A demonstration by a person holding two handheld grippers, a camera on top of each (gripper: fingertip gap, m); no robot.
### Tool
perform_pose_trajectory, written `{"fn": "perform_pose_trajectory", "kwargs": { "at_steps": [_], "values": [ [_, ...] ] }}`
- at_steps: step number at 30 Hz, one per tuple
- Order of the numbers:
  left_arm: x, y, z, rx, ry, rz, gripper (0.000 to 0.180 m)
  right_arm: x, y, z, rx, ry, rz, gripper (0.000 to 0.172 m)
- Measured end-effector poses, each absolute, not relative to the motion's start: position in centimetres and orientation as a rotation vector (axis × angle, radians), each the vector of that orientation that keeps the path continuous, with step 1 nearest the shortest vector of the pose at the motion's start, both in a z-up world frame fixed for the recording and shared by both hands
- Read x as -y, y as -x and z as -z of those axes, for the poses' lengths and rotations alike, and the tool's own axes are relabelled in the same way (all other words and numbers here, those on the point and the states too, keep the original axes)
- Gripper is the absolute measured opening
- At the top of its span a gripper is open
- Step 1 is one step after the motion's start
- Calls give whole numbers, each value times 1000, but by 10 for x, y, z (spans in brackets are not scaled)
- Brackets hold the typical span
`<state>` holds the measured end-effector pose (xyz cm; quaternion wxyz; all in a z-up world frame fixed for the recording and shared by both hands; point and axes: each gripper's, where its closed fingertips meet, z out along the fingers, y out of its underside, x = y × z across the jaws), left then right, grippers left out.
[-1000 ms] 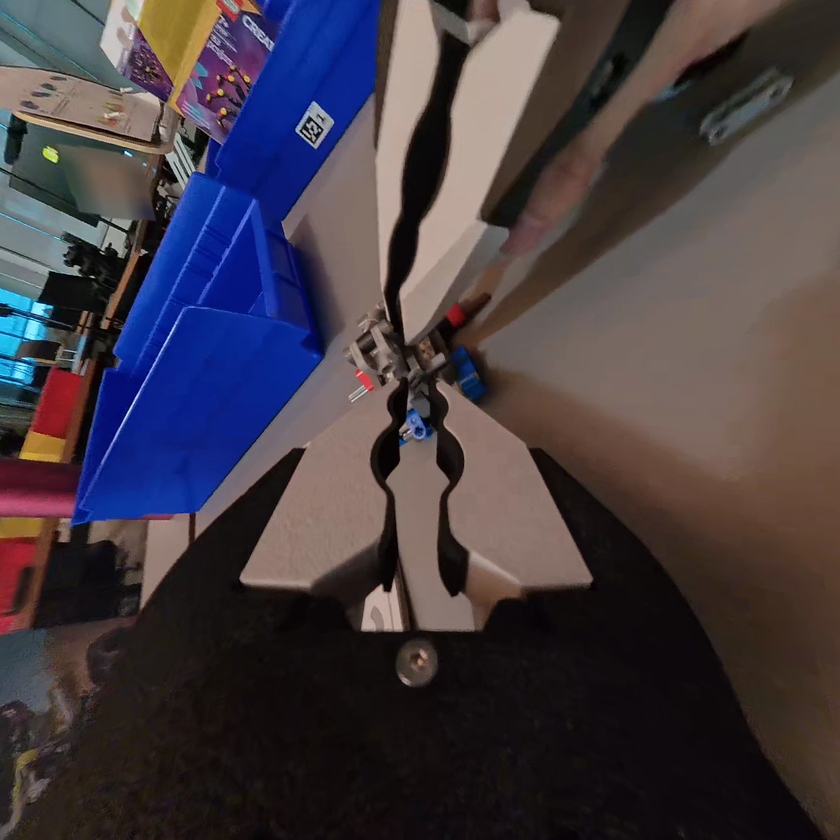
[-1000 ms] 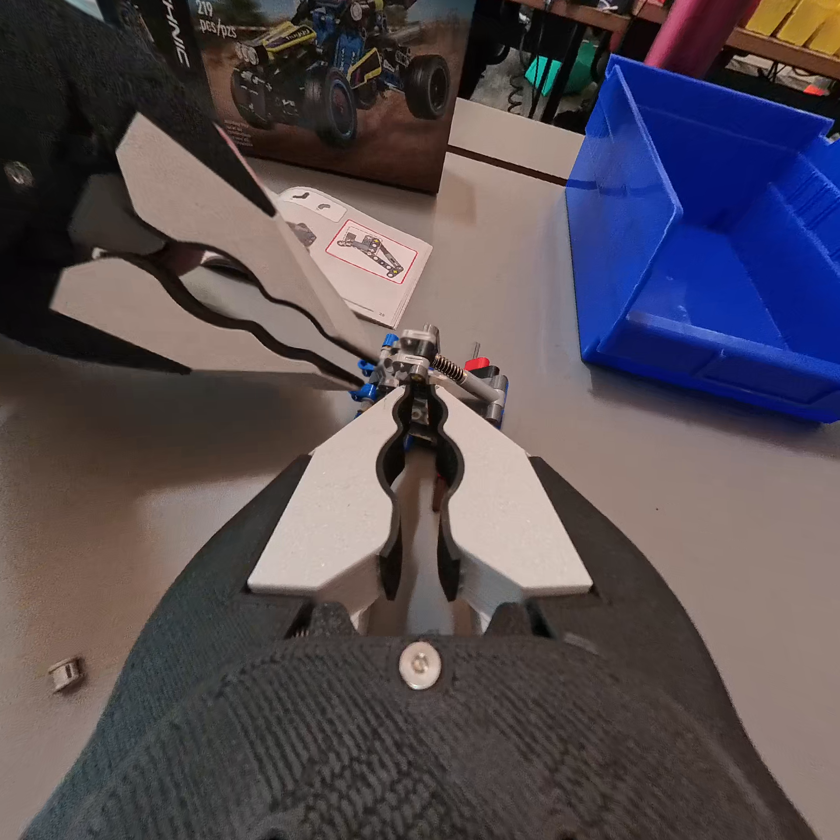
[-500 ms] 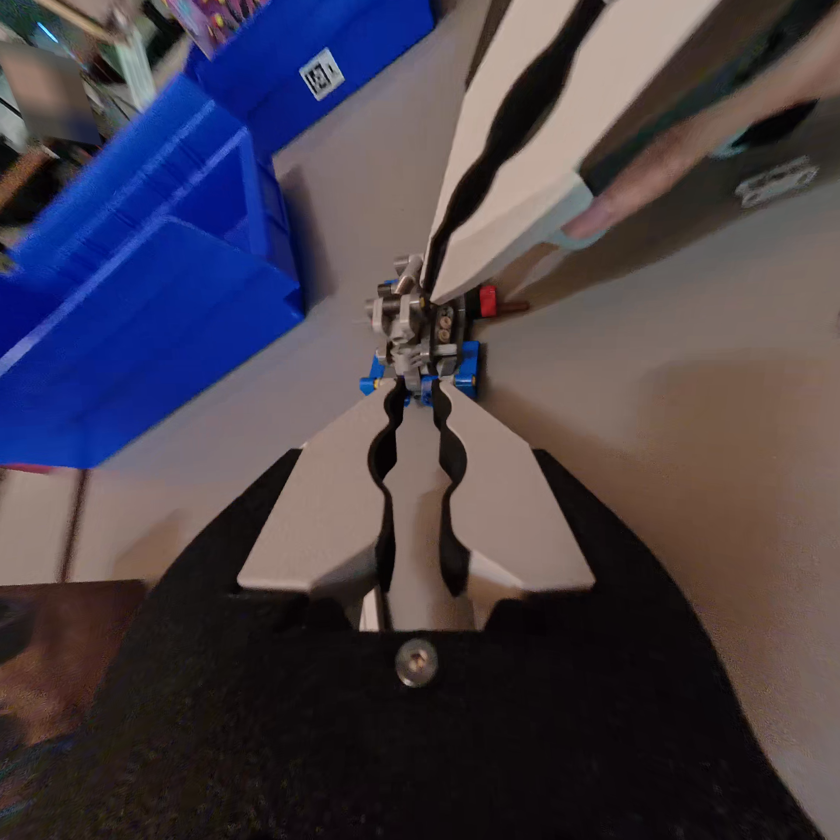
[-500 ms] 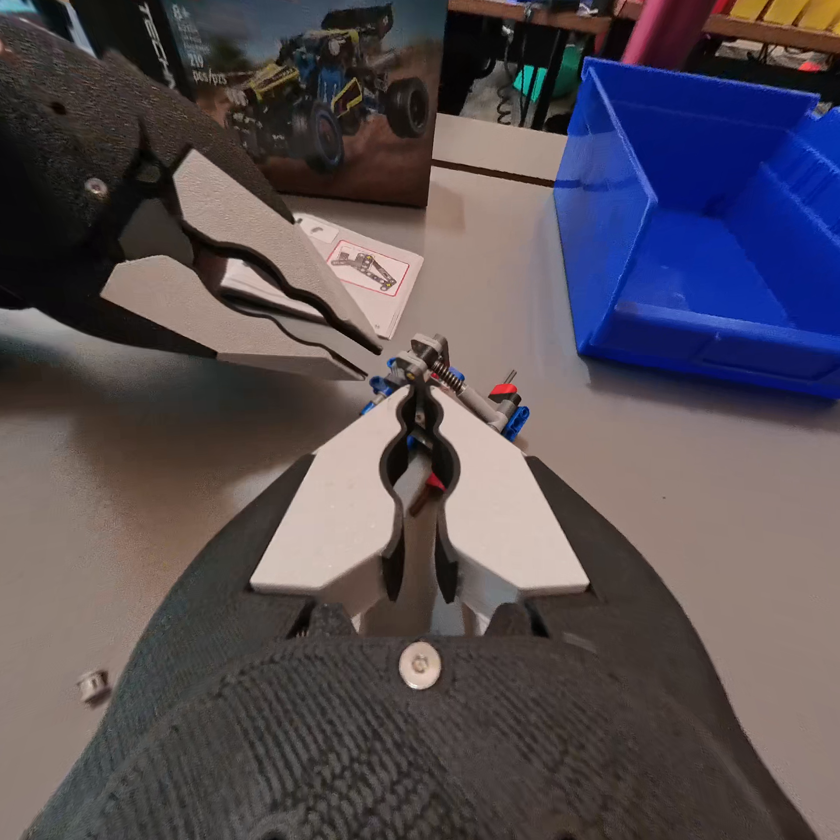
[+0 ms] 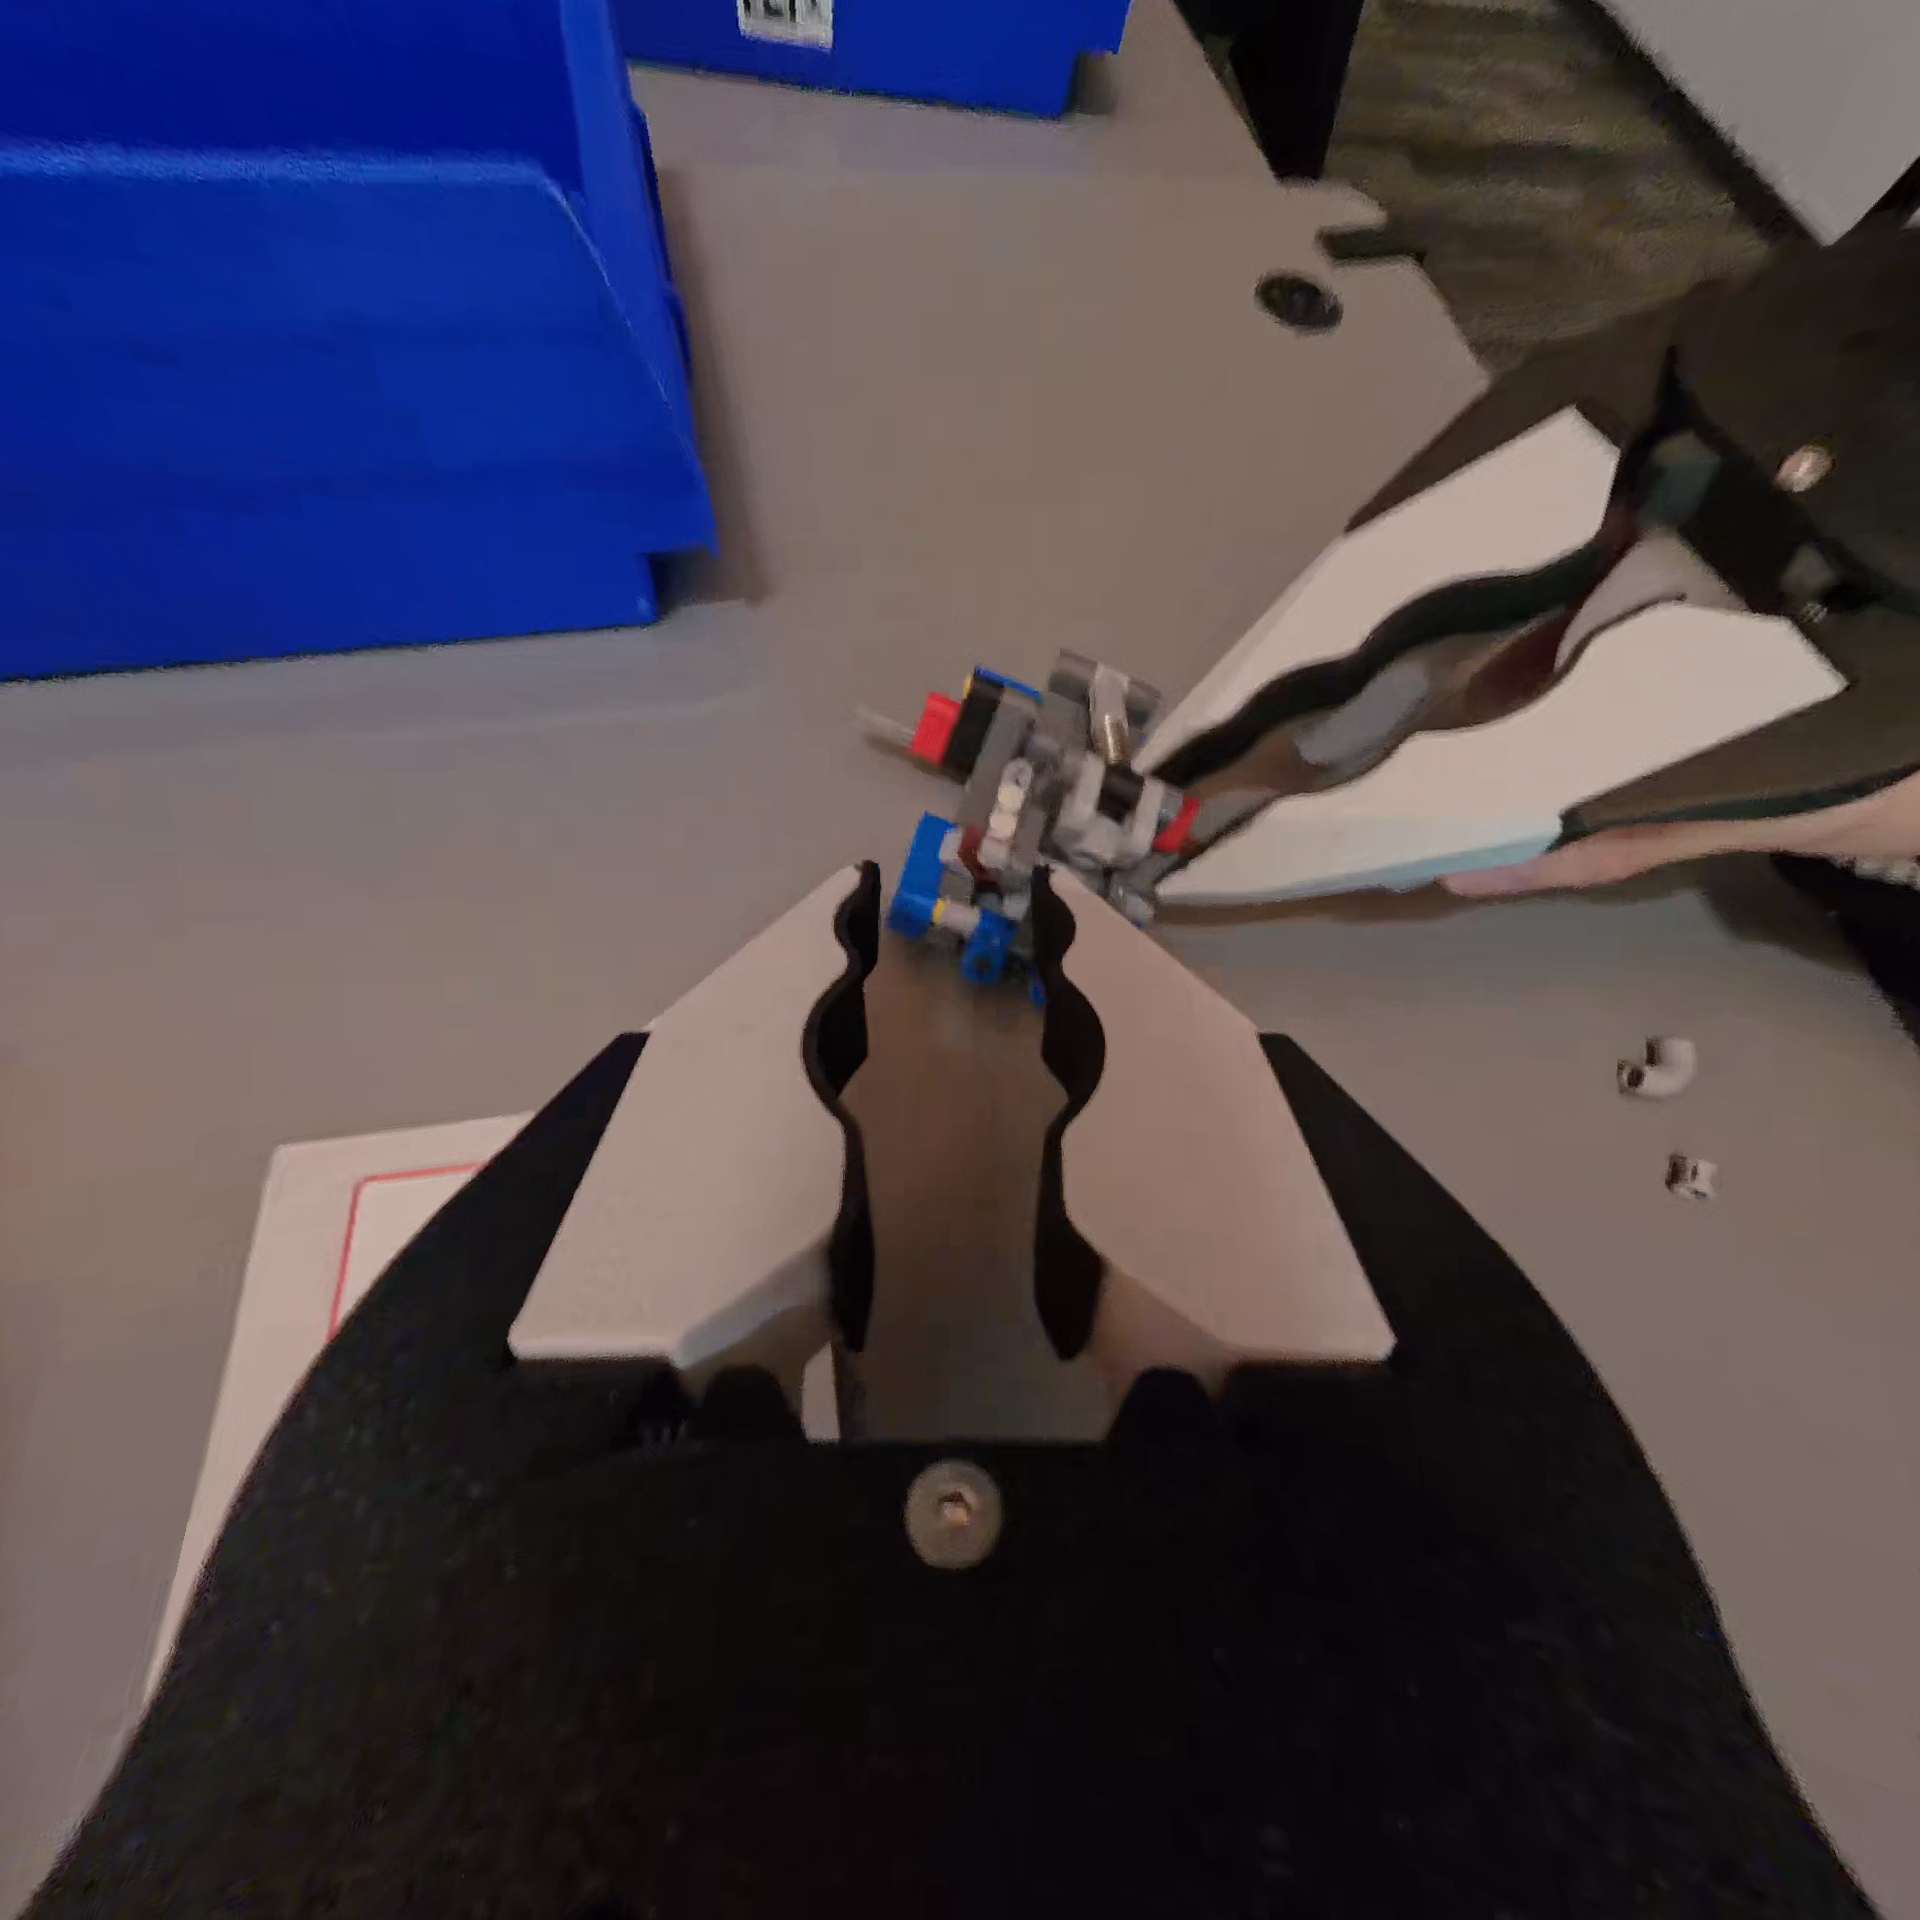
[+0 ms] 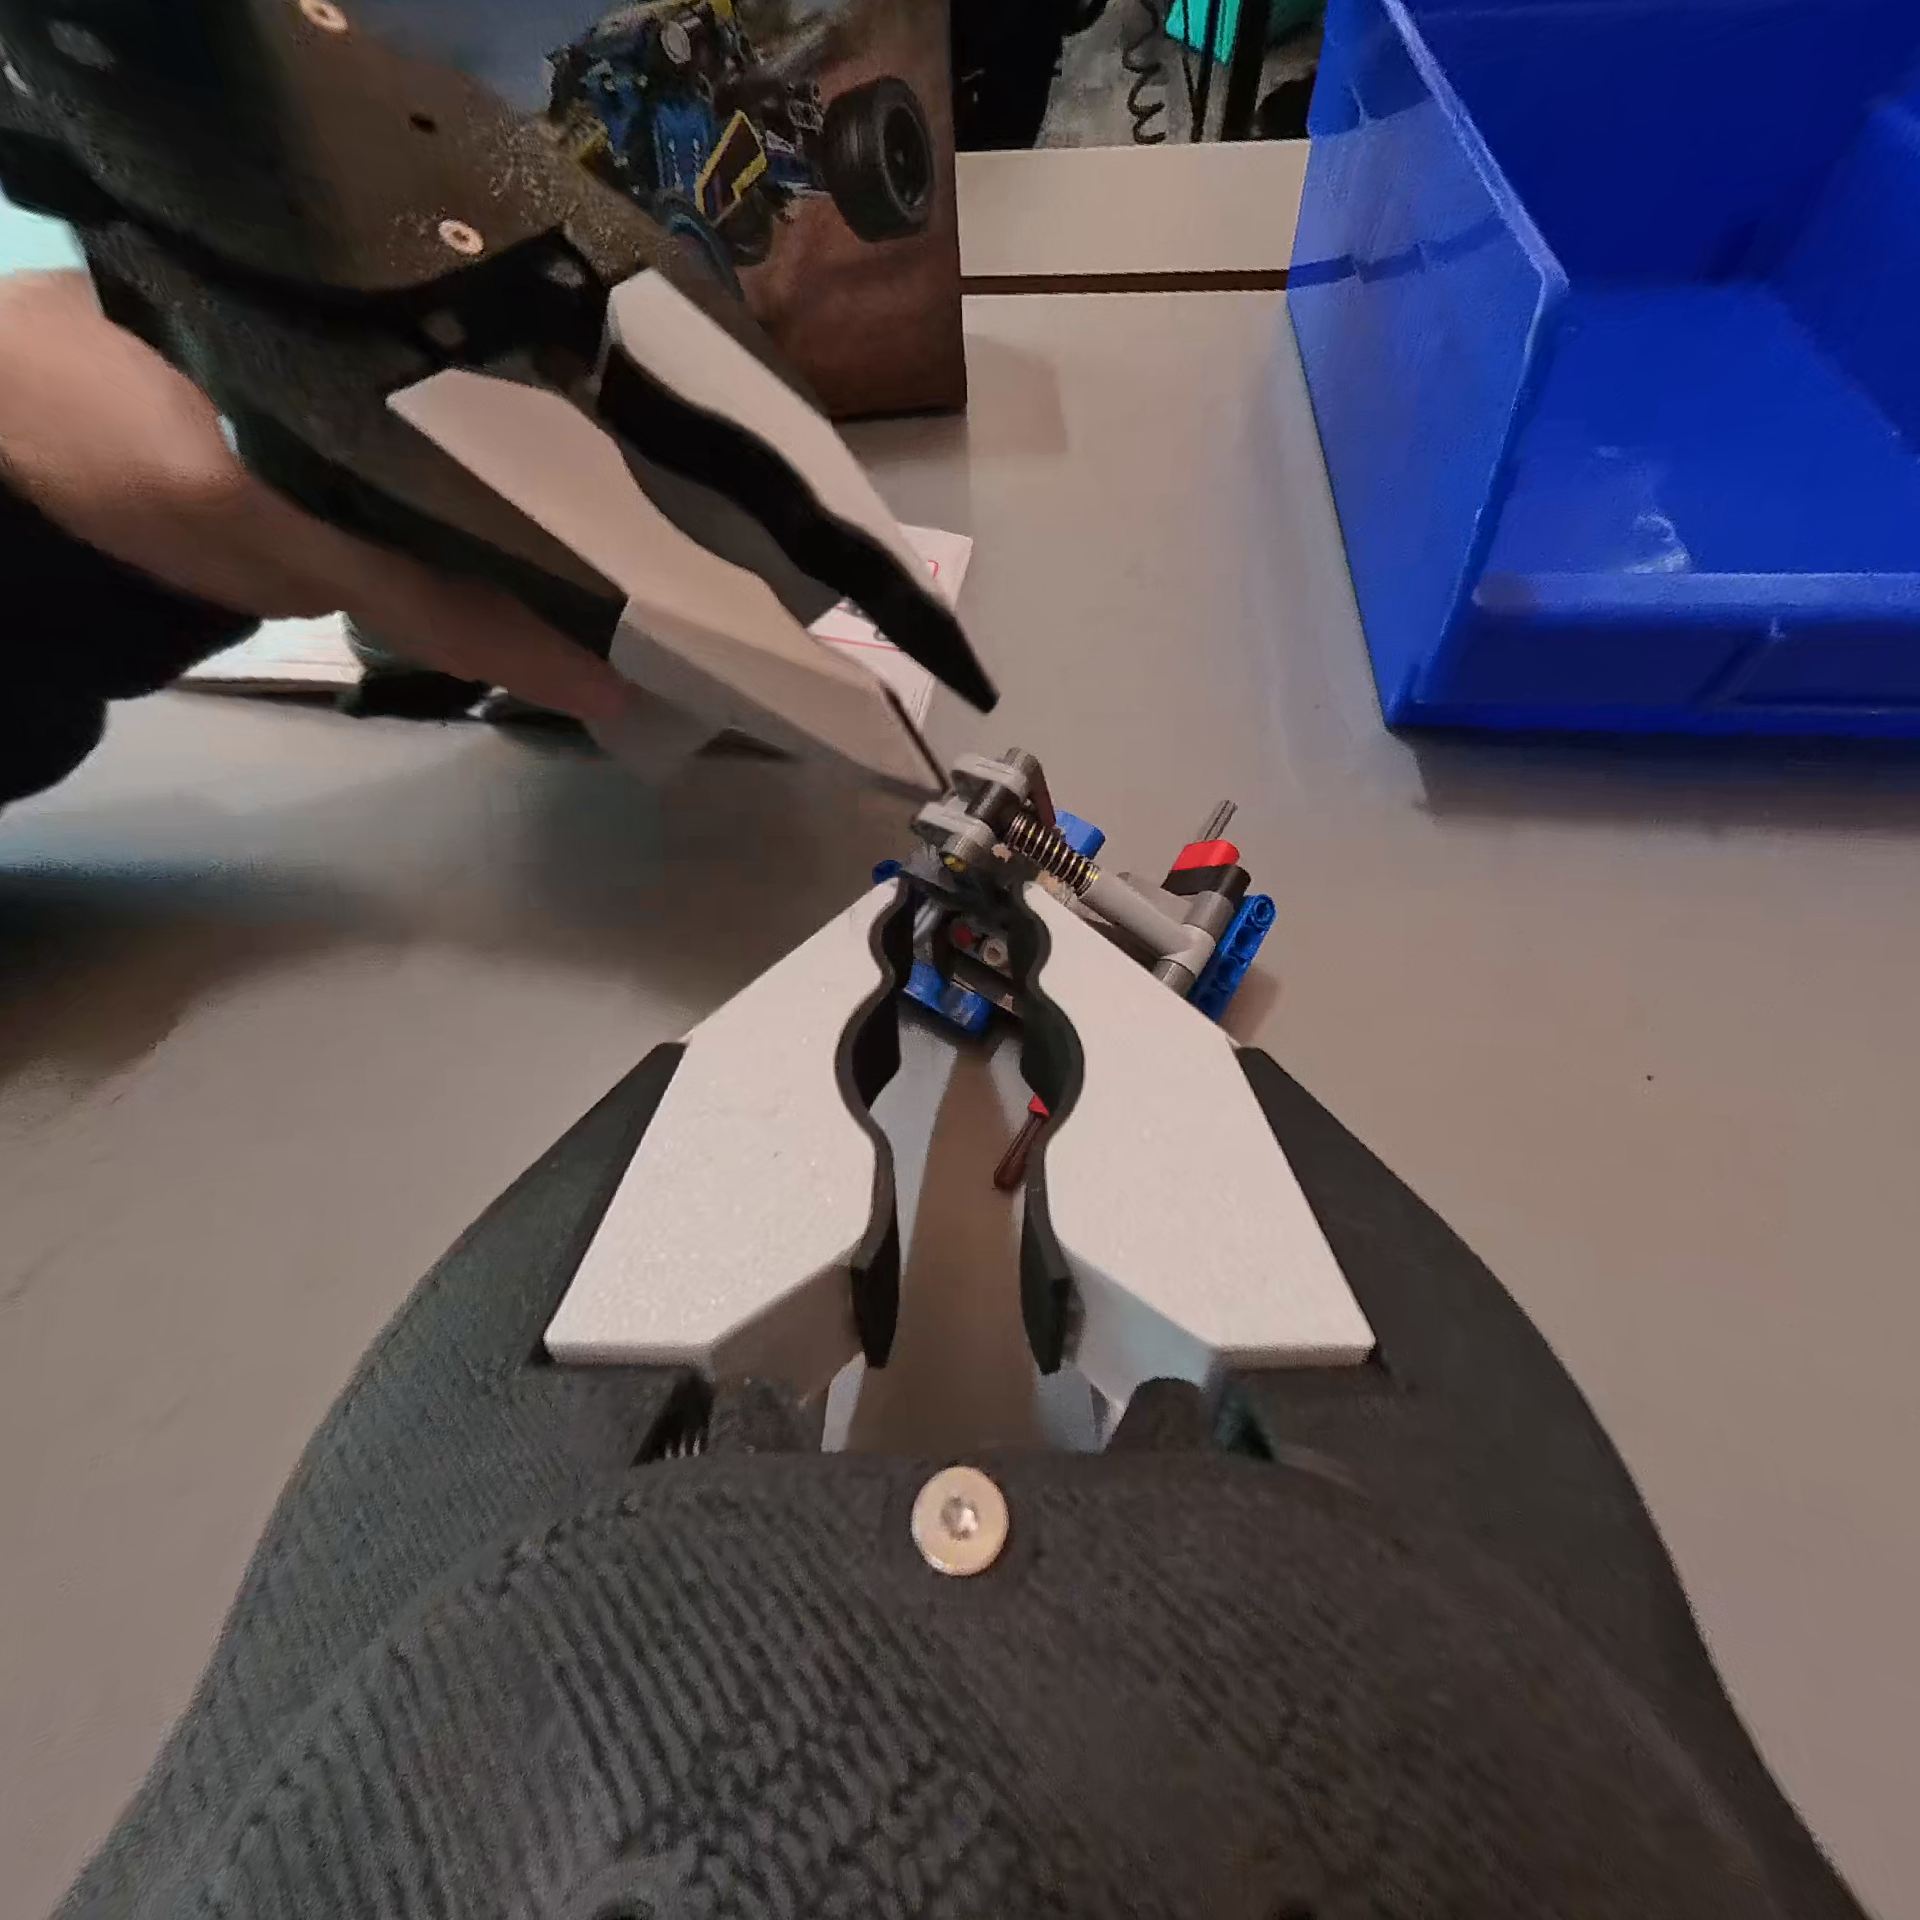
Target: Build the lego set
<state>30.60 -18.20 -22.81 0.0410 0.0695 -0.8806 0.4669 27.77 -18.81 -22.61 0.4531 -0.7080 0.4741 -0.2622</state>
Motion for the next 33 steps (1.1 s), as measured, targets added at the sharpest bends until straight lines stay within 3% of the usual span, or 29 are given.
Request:
{"fn": "perform_pose_trajectory", "kwargs": {
  "at_steps": [8, 22, 33],
  "values": [
    [193, -302, 227, 2629, -75, -1348, 17, 190, -280, 230, -1199, 1756, 636, 12],
    [195, -297, 237, 2591, -28, -1356, 25, 195, -282, 225, -1211, 1703, 638, 11],
    [197, -296, 238, 2534, -55, -1389, 15, 190, -284, 227, -1185, 1733, 621, 11]
  ]
}}
